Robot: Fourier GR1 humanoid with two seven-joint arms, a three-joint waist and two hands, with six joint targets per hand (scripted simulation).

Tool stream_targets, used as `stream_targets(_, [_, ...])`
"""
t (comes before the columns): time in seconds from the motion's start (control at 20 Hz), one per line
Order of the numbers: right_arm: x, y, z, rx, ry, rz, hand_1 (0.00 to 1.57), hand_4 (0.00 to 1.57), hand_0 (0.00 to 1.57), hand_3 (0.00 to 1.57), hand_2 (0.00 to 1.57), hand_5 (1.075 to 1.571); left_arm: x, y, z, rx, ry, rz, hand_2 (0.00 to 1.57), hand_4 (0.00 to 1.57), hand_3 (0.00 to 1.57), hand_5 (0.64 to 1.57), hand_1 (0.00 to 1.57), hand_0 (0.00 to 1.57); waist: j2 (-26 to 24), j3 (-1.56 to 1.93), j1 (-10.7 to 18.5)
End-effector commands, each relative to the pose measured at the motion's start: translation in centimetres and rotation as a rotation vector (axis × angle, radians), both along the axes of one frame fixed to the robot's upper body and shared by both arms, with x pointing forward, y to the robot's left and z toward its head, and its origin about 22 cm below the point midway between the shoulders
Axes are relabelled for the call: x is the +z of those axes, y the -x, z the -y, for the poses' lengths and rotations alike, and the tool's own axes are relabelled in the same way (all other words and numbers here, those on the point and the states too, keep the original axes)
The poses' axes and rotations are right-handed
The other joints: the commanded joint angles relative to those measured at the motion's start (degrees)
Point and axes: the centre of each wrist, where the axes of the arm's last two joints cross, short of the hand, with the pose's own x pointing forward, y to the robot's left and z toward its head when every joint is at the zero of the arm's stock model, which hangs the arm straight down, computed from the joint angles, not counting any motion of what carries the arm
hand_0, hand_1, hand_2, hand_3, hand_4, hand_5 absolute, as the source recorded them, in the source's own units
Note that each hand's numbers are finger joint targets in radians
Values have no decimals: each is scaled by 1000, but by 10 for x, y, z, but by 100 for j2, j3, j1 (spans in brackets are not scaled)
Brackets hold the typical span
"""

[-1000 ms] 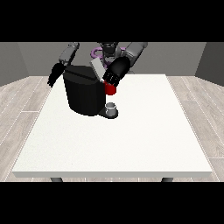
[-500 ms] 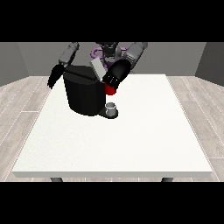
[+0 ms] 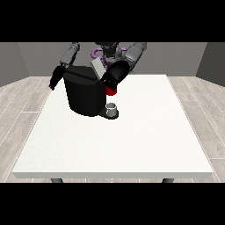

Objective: Insert the coffee pod into the coffee machine and close the lid

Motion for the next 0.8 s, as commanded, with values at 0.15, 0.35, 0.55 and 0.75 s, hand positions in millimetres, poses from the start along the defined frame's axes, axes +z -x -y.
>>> stream_targets(0.15, [1, 0, -6, 3, 38, 20, 0, 218, 0, 0, 0, 1571, 13, 2, -8, 12, -67, 67, 1049, 0, 744, 1571, 1044, 1044, 167, -5, -70])
stream_targets(0.35, [10, 3, 4, 38, 24, 34, 0, 185, 0, 0, 0, 1571, 6, 5, -33, 49, -72, 119, 871, 0, 653, 1571, 742, 742, 322, -7, -234])
stream_targets(0.55, [7, -5, -6, 5, 21, -27, 0, 87, 0, 0, 0, 1571, 13, 2, -5, 41, -103, 58, 635, 0, 508, 1571, 0, 0, -21, -4, 3])
stream_targets(0.75, [0, -1, -14, -41, 26, 20, 0, 147, 0, 0, 0, 1571, 20, 5, -17, 26, -90, 139, 555, 0, 458, 1571, 0, 0, 265, -5, 103])
